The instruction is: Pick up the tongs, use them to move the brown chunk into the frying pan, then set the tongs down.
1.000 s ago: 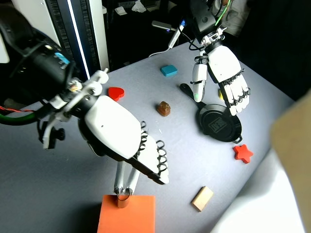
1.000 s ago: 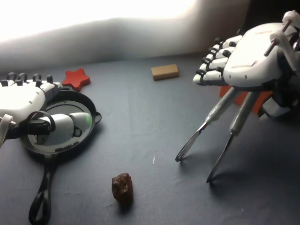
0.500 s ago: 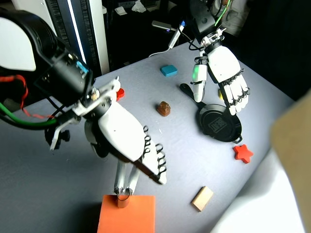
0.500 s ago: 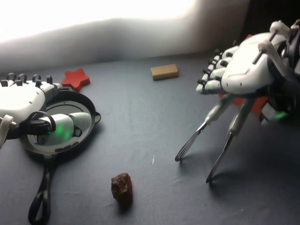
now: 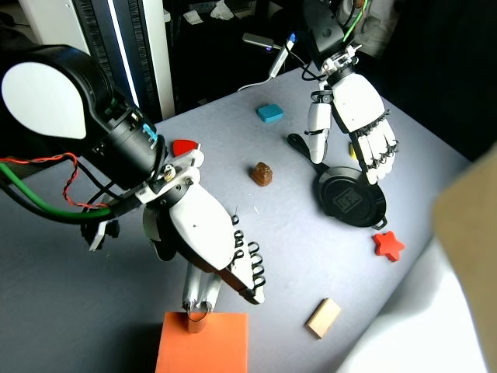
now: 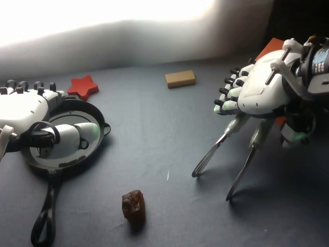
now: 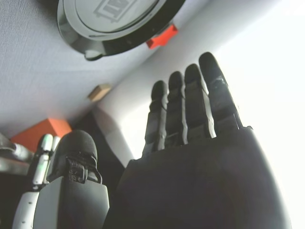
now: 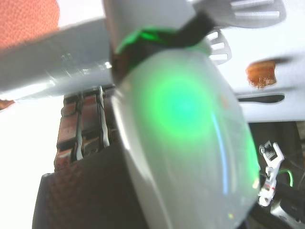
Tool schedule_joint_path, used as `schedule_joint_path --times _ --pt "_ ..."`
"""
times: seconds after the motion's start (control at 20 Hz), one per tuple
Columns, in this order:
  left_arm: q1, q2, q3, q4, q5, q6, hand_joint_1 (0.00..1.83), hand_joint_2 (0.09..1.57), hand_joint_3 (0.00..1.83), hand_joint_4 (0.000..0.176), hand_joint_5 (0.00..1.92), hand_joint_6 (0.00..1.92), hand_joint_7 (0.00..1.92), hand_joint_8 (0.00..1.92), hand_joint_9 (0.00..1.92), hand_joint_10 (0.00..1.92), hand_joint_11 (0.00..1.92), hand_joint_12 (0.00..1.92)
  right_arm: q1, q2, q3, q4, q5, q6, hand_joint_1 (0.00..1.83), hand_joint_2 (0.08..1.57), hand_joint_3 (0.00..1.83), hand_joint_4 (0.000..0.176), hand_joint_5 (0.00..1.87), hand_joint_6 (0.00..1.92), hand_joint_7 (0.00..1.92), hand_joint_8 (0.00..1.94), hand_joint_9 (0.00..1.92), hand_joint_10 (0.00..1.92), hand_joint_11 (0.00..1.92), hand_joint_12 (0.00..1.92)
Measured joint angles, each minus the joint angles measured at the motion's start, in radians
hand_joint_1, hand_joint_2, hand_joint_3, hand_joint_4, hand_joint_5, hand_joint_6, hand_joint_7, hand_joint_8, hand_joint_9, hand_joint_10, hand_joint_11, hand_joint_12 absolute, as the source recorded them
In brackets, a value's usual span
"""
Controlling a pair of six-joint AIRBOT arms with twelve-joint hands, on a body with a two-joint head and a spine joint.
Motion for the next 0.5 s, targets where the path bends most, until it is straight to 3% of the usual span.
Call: schedule_joint_path --times 0.35,0.4,0.5 --pt "0.0 0.0 -0.003 -0.001 -0.001 0.0 0.0 1.2 0.0 0.0 0.17 0.0 0.18 0.0 0.15 0.0 0.0 0.55 -0.009 -0.027 0.022 0.0 0.023 -0.032 1.1 1.02 0.01 0.0 0.01 0.0 0.01 0.0 0.0 0.0 0.0 0.0" --pt "0.0 0.0 -0.003 -0.001 0.0 0.0 0.0 1.2 0.0 0.0 0.2 0.01 0.21 0.01 0.18 0.01 0.0 0.63 -0.01 -0.029 0.031 -0.005 0.024 -0.034 1.1 1.02 0.01 0.0 0.04 0.02 0.03 0.01 0.02 0.01 0.0 0.0" --pt "0.0 0.0 -0.003 -0.001 -0.001 0.0 0.0 1.2 0.0 0.0 0.16 0.0 0.17 0.0 0.15 0.0 0.0 0.54 -0.01 -0.03 0.045 -0.008 0.026 -0.035 1.07 1.04 0.02 0.0 0.05 0.02 0.05 0.02 0.04 0.02 0.0 0.0"
